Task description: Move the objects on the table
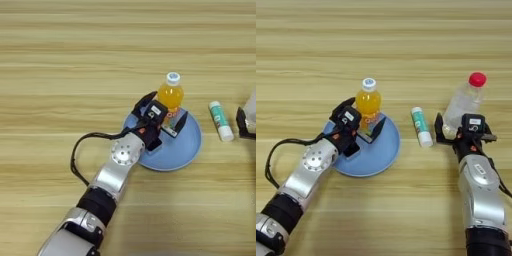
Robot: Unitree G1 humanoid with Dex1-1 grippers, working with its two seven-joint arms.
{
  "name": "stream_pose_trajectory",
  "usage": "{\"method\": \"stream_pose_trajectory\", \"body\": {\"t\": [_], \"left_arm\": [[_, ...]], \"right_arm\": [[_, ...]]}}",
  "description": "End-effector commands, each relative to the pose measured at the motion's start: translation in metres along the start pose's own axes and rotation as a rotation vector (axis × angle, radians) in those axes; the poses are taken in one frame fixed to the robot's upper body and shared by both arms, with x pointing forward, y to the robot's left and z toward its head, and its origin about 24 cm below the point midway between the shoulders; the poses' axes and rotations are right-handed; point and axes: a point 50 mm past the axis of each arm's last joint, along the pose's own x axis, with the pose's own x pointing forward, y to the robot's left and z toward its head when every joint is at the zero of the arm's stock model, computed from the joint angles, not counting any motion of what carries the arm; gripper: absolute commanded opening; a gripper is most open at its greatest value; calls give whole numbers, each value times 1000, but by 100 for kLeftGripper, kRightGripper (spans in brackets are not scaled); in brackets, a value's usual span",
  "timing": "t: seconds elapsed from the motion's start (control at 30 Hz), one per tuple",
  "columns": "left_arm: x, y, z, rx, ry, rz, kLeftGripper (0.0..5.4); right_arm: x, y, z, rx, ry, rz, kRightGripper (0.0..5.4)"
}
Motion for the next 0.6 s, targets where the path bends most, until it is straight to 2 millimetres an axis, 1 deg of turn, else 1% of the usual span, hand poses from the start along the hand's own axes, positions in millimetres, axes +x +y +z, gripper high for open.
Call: {"method": "stream_pose_trajectory", "body": {"t": [0.03,0.2,0.37,0.6], "left_arm": [[7,-4,4,3,-11,-10,540],[10,-2,3,0,-3,-12,540],[12,2,0,-38,-1,5,496],[11,3,-1,-39,-6,-1,422]], "right_arm": [[2,0,2,2,-7,-3,540],[2,1,2,3,-8,-4,540],[2,1,1,4,-8,-6,540],[1,0,1,4,-8,-9,540]]}}
